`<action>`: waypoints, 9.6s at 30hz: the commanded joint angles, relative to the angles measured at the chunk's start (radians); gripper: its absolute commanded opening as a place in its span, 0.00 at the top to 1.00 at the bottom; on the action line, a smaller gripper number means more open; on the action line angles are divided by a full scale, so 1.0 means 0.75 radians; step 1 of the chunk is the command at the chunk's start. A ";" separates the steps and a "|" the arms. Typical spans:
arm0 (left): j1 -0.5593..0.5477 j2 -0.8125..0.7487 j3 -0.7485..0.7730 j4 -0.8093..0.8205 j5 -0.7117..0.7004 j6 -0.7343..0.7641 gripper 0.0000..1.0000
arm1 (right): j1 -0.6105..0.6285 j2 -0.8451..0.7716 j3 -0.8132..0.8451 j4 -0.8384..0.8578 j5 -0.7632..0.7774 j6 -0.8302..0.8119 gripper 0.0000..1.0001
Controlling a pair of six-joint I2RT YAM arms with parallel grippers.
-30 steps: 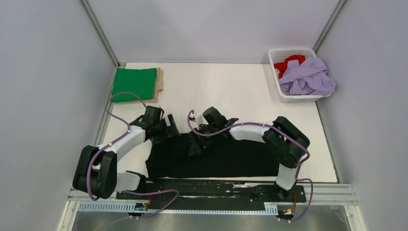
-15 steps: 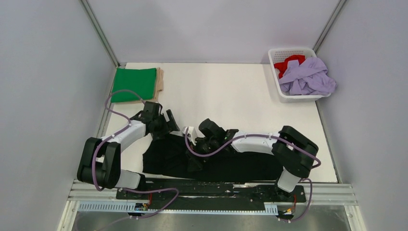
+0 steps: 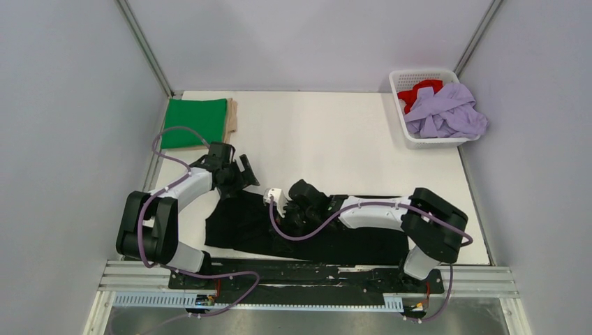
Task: Fold and stack the t-shirts
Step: Fold the other side of the tshirt into a rectangle, then rotate the tshirt 90 degrees, then grab the bottom of the folded rectangular tshirt with both arms, then fold the folded rectangular tshirt in 1/3 of the way
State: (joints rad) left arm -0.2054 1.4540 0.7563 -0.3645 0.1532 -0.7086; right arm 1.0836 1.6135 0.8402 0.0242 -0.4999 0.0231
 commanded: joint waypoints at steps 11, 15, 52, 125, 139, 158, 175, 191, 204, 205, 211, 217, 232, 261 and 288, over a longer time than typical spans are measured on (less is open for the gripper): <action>0.100 0.014 0.068 -0.019 -0.237 0.037 0.03 | -0.046 0.102 0.171 0.185 0.369 0.120 0.04; 0.126 0.023 0.072 -0.002 -0.217 0.035 0.03 | -0.052 0.131 0.210 0.192 0.273 0.133 0.04; 0.161 0.063 0.133 0.009 -0.168 0.061 0.03 | 0.005 0.144 0.155 0.009 -0.373 -0.070 0.21; -0.161 -0.550 -0.116 -0.257 0.156 -0.073 0.00 | -0.578 -0.700 -0.431 0.007 0.421 0.794 0.00; -0.096 0.129 0.049 0.117 -0.093 -0.201 0.00 | -0.717 -0.645 -0.503 -0.146 0.558 0.718 0.00; -0.192 1.771 2.237 -0.116 0.401 -0.127 0.00 | -0.149 -0.210 -0.225 -0.218 0.200 0.614 0.00; -0.206 1.364 2.183 -0.232 0.216 0.049 0.00 | -0.153 -0.662 -0.202 -0.153 0.659 0.801 0.00; -0.503 -0.351 0.159 -0.281 -0.186 -0.080 0.00 | -0.347 -0.969 -0.509 -0.628 0.282 1.141 0.23; -0.665 -0.628 -0.297 -0.420 0.021 -0.278 0.19 | -0.288 -0.682 -0.656 -0.238 0.115 1.256 0.47; -0.670 -0.624 -0.320 -0.411 0.037 -0.280 0.20 | -0.285 -0.671 -0.657 -0.235 0.112 1.259 0.48; -0.713 -0.546 -0.393 -0.345 0.149 -0.290 0.33 | -0.273 -0.623 -0.686 -0.200 0.115 1.279 0.59; -0.724 -0.489 -0.417 -0.240 0.141 -0.292 0.43 | -0.273 -0.570 -0.690 -0.154 0.116 1.277 0.66; -0.724 -0.391 -0.356 -0.023 0.084 -0.286 1.00 | -0.272 -0.566 -0.591 -0.153 0.119 1.149 0.94; -0.270 0.291 0.493 0.105 0.033 0.096 1.00 | -0.827 0.054 0.238 -0.161 0.312 0.697 1.00; -0.132 0.681 0.996 -0.028 0.187 0.253 0.01 | -0.966 0.338 0.584 -0.098 0.287 0.582 0.17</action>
State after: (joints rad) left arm -0.3176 2.0071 1.4418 -0.3744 0.2756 -0.5415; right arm 0.3645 1.9354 1.2480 -0.1028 -0.2829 0.4614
